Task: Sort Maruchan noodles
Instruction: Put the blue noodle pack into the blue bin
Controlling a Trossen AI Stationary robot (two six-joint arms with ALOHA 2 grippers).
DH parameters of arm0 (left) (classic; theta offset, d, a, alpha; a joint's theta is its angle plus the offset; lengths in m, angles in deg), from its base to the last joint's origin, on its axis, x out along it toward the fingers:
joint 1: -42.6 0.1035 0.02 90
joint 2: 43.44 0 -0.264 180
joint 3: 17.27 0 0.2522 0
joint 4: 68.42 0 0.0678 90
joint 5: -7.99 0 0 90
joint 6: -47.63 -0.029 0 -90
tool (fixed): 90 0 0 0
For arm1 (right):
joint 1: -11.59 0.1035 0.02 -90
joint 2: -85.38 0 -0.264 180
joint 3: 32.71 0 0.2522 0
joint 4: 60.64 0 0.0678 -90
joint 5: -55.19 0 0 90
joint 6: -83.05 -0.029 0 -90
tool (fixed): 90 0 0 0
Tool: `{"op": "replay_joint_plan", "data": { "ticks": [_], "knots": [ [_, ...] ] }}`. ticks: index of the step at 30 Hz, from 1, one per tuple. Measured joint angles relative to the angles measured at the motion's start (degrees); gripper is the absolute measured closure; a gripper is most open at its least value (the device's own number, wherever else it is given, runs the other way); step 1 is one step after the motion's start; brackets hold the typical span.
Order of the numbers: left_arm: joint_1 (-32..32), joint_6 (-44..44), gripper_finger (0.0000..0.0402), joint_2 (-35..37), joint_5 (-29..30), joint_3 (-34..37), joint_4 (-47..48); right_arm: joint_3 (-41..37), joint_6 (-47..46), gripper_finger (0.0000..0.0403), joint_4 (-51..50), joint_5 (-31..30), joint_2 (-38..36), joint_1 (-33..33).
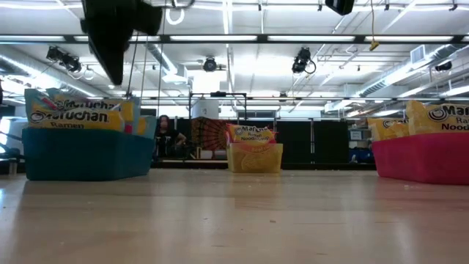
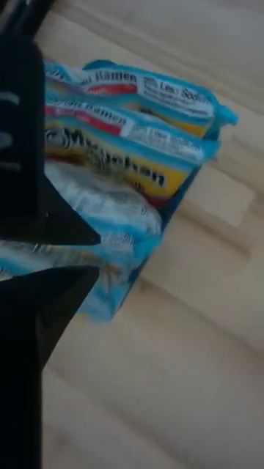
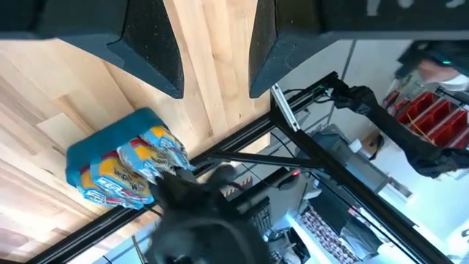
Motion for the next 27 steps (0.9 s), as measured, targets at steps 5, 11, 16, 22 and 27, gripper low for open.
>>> {"op": "replay_joint_plan", "data": {
  "ticks": [5, 11, 16, 22, 27],
  "knots": [
    [-6.31, 3.99, 0.0306, 0.97, -1.35, -2.46, 0.13, 0.00, 0.72, 0.0243, -0.42, -1.49, 0.00, 0.01],
    [-18.68, 7.59, 0.0286, 0.92, 1.02, 1.74, 2.98, 0.00, 0.72, 0.0243, -0.37, -4.41, 0.82, 2.15],
    [-19.81, 14.15, 0.0320, 1.24, 4.87, 10.69, 2.53, 0.00, 0.42, 0.0243, 0.89, -9.45, 3.84, 5.79],
    [-18.91, 21.43, 0.0367, 1.29, -1.48, 14.39, 2.65, 0.00, -4.25, 0.0243, 2.67, -7.09, 8.38, 8.10],
    [-18.48, 23.09, 0.0390, 3.38, -9.69, 12.77, 7.01, 0.00, -7.38, 0.0243, 2.71, -5.53, 10.64, 8.96]
  ]
}}
